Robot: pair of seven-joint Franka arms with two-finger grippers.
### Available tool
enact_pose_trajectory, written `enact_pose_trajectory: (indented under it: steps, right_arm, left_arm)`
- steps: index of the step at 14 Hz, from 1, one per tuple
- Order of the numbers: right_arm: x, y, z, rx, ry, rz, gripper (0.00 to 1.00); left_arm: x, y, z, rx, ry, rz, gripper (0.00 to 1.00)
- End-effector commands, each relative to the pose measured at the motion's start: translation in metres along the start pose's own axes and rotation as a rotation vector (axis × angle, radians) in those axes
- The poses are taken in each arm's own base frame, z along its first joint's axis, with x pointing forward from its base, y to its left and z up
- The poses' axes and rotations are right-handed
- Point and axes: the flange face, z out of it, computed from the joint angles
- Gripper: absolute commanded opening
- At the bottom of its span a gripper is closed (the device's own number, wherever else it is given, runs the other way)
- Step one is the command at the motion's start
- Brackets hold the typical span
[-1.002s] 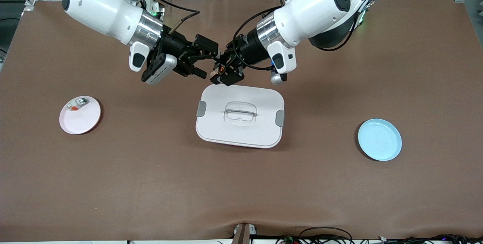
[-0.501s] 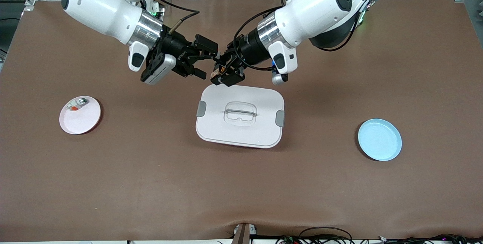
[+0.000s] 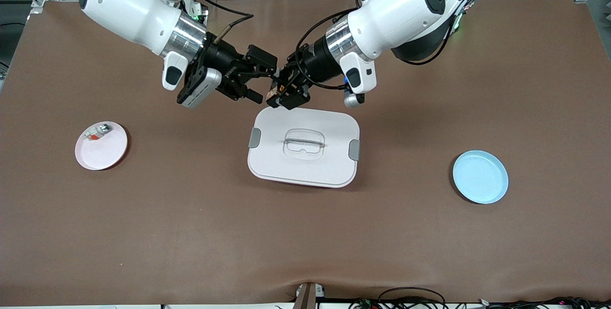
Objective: Transfer orange switch to right arm and place
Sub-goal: 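Bring the right gripper to the switch held by the left gripper, then close the right gripper on the switch and open the left gripper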
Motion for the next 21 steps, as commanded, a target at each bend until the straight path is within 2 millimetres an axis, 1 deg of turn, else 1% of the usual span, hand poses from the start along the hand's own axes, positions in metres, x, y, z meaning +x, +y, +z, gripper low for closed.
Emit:
enact_pose_trajectory:
  steps: [1, 2, 3, 4, 5, 6, 8, 13, 14, 15, 16, 17, 18, 20, 21]
  right_arm:
    - [0.005, -0.008, -0.001, 0.029, 0.014, -0.007, 0.90]
    - [0.008, -0.008, 0.000, 0.029, 0.020, -0.007, 0.82]
    - [0.009, -0.007, 0.002, 0.026, 0.028, -0.014, 0.68]
    - [0.010, -0.006, 0.002, 0.025, 0.038, -0.038, 0.52]
    - [0.010, -0.003, 0.006, 0.020, 0.037, -0.086, 0.33]
    - [0.010, -0.001, 0.008, 0.016, 0.033, -0.119, 0.00]
    - [0.010, -0.001, 0.009, 0.017, 0.028, -0.110, 0.00]
    - [0.009, 0.001, 0.012, 0.013, 0.016, -0.110, 0.00]
    - [0.009, 0.002, 0.013, 0.012, 0.015, -0.109, 0.00]
    - [0.010, 0.004, 0.015, 0.009, 0.014, -0.117, 0.00]
    - [0.010, 0.004, 0.015, 0.009, 0.014, -0.118, 0.00]
    - [0.011, 0.004, 0.014, 0.009, 0.016, -0.121, 0.00]
    - [0.013, 0.005, 0.013, 0.006, 0.021, -0.126, 0.00]
    - [0.017, 0.013, 0.017, -0.003, 0.017, -0.157, 0.00]
    - [0.018, 0.015, 0.016, -0.009, 0.018, -0.183, 0.00]
  left_arm:
    - [-0.005, 0.002, -0.005, -0.015, 0.010, -0.005, 0.28]
    - [-0.005, 0.002, -0.005, -0.013, 0.010, -0.005, 0.28]
    - [-0.005, 0.002, -0.005, -0.013, 0.010, -0.005, 0.28]
    - [-0.005, 0.002, -0.005, -0.013, 0.010, -0.005, 0.28]
    - [-0.005, 0.002, -0.006, -0.014, 0.009, -0.005, 0.28]
    - [-0.007, 0.001, -0.005, -0.012, 0.008, -0.004, 0.28]
    - [-0.009, -0.001, -0.004, -0.011, 0.005, 0.000, 0.28]
    - [-0.008, -0.001, -0.003, -0.009, 0.008, -0.002, 0.29]
    - [-0.010, -0.001, -0.003, -0.011, 0.007, 0.002, 0.33]
    - [-0.009, 0.000, -0.004, -0.012, 0.009, 0.002, 0.42]
    - [-0.008, 0.001, -0.005, -0.016, 0.016, 0.007, 0.65]
    - [-0.008, 0.001, -0.005, -0.019, 0.022, 0.016, 1.00]
    - [-0.009, 0.001, -0.005, -0.018, 0.022, 0.016, 1.00]
    - [-0.007, 0.002, -0.006, -0.020, 0.023, 0.014, 1.00]
    - [-0.005, 0.004, -0.007, -0.025, 0.025, 0.014, 1.00]
